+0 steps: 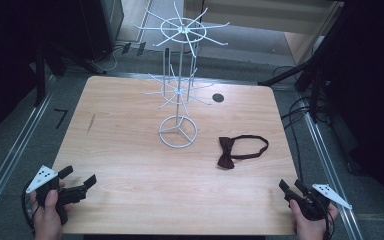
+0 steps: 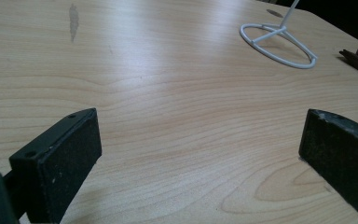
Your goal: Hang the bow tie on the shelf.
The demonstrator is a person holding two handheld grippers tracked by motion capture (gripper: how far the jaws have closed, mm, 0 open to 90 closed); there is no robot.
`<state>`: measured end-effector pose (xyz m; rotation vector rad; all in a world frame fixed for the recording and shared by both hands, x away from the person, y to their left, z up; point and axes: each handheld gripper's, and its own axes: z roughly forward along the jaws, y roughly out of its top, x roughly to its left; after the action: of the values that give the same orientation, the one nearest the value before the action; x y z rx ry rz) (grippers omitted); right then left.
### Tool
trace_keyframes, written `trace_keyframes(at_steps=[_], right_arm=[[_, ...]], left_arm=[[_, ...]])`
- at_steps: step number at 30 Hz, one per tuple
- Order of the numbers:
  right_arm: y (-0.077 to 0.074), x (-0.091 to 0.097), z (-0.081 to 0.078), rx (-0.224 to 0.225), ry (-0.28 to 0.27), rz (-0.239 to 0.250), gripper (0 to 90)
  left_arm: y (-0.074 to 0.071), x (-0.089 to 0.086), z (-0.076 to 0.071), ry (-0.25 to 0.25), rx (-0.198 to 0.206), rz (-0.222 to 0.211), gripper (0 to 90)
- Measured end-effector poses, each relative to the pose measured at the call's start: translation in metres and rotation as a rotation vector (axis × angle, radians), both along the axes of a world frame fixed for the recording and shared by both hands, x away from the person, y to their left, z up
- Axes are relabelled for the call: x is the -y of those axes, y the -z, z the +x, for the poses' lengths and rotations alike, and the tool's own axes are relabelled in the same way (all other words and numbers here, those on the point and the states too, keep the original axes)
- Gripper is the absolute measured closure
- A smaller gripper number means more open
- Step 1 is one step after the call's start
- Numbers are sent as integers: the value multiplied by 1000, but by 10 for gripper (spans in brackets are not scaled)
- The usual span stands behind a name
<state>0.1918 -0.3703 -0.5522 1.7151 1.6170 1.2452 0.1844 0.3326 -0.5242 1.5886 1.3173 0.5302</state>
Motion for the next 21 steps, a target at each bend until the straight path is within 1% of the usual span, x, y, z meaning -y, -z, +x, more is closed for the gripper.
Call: trace_keyframes(at_steps=[1, 2, 3, 4, 6, 7, 8, 9, 10, 12, 13, 14, 15, 16, 17, 18, 19, 20, 21], right_arm=[[0, -1, 1, -1, 3, -8, 326], [-1, -2, 2, -11, 7, -7, 325], [-1, -2, 2, -11, 7, -7, 325], [-3, -4, 5, -24, 7, -7, 324], [-4, -6, 7, -25, 6, -14, 324], [-9, -10, 13, -35, 0, -50, 326], [-11, -11, 16, -36, -4, -61, 326], [-15, -14, 21, -48, -11, -67, 326], [-15, -14, 21, -48, -11, -67, 326], [-20, -17, 28, -61, -23, -72, 327], [-24, -19, 37, -74, -29, -73, 338], [-24, -19, 37, -74, -29, -73, 338], [-26, -22, 46, -103, -41, -63, 344], [-26, -22, 46, -103, -41, -63, 344], [-27, -23, 49, -113, -44, -65, 347], [-28, -27, 59, -141, -54, -75, 347], [-29, -29, 63, -147, -58, -81, 346], [-29, -29, 63, -147, -58, -81, 346], [-31, -33, 72, -166, -59, -96, 346]], left_arm=[[0, 0, 0, 0, 0, 0, 0], [0, 0, 0, -1, 0, 1, 0], [0, 0, 0, -1, 0, 1, 0], [0, 0, 0, 3, 1, -1, 0], [0, 0, -1, 3, 1, -1, 0], [0, 0, -1, 2, 1, -1, 0], [0, 0, -1, 1, 1, -1, 0], [0, 0, -1, 1, 2, 0, 0], [0, 0, -1, 1, 2, 0, 0], [0, 0, -2, -2, 2, -3, 0], [0, 0, -3, -4, 3, -4, 0], [0, 0, -3, -3, 4, -5, 0], [0, 0, -3, -4, 4, -6, 0], [0, 0, -3, -6, 6, -5, 0], [0, 0, -3, -7, 6, -5, 0], [0, 0, -4, -6, 7, -4, 0], [0, 0, -4, -6, 7, -4, 0], [0, 0, -4, -6, 7, -4, 0], [0, 0, -4, -6, 8, -4, 0]])
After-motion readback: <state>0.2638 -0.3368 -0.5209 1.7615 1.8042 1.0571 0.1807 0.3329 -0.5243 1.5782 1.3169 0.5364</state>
